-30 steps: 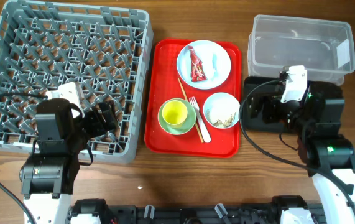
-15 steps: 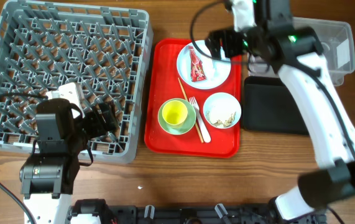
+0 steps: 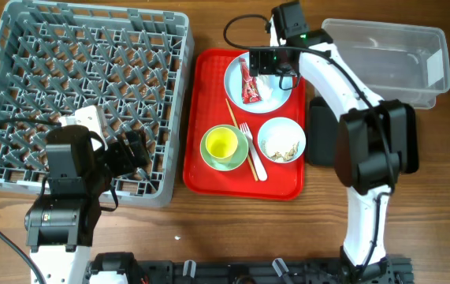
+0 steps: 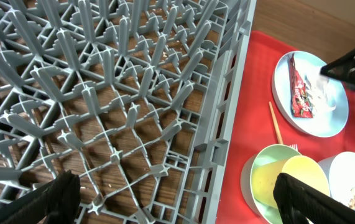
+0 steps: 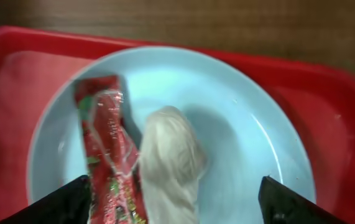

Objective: Sort waste into correct bins and load items into the dishwasher rack

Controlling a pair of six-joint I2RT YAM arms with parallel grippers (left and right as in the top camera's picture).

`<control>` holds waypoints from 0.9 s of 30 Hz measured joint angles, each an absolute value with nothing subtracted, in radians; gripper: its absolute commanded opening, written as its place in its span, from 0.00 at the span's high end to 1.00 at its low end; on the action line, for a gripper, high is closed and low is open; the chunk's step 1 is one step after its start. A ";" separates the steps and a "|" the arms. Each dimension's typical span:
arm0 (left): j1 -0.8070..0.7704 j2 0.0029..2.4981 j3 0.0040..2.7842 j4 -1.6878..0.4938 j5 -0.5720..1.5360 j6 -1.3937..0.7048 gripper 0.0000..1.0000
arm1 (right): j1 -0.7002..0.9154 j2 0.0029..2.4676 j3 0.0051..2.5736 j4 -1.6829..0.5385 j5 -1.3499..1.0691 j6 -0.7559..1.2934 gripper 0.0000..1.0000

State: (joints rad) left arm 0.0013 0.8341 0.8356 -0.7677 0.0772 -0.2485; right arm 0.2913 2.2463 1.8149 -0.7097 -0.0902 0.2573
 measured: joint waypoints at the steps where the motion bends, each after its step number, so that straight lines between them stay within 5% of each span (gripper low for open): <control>1: 0.001 0.834 0.836 -0.768 0.077 -0.249 0.00 | 0.294 2.262 1.815 -0.709 -0.087 0.264 0.31; 5: 0.001 0.834 0.836 -0.775 0.077 -0.249 0.00 | 0.315 2.299 1.814 -0.712 -0.084 0.289 0.80; 7: 0.001 0.834 0.836 -0.775 0.077 -0.249 0.00 | 0.316 2.299 1.814 -0.717 -0.082 0.299 0.95; 14: 0.001 0.834 0.836 -0.778 0.077 -0.249 0.00 | 0.278 2.164 1.814 -0.780 0.001 0.310 0.96; 16: 0.001 0.834 0.836 -0.778 0.077 -0.249 0.00 | 0.215 2.022 1.814 -0.783 0.078 0.310 0.94; 20: 0.001 0.834 0.836 -0.778 0.077 -0.249 0.00 | 0.047 1.935 1.825 -0.813 0.136 0.339 0.53; 23: 0.001 0.834 0.836 -0.778 0.077 -0.249 0.00 | -0.037 1.959 1.819 -0.773 0.092 0.351 0.31; 27: 0.001 0.834 0.836 -0.779 0.077 -0.249 0.00 | -0.024 1.964 1.819 -0.688 -0.210 0.347 0.29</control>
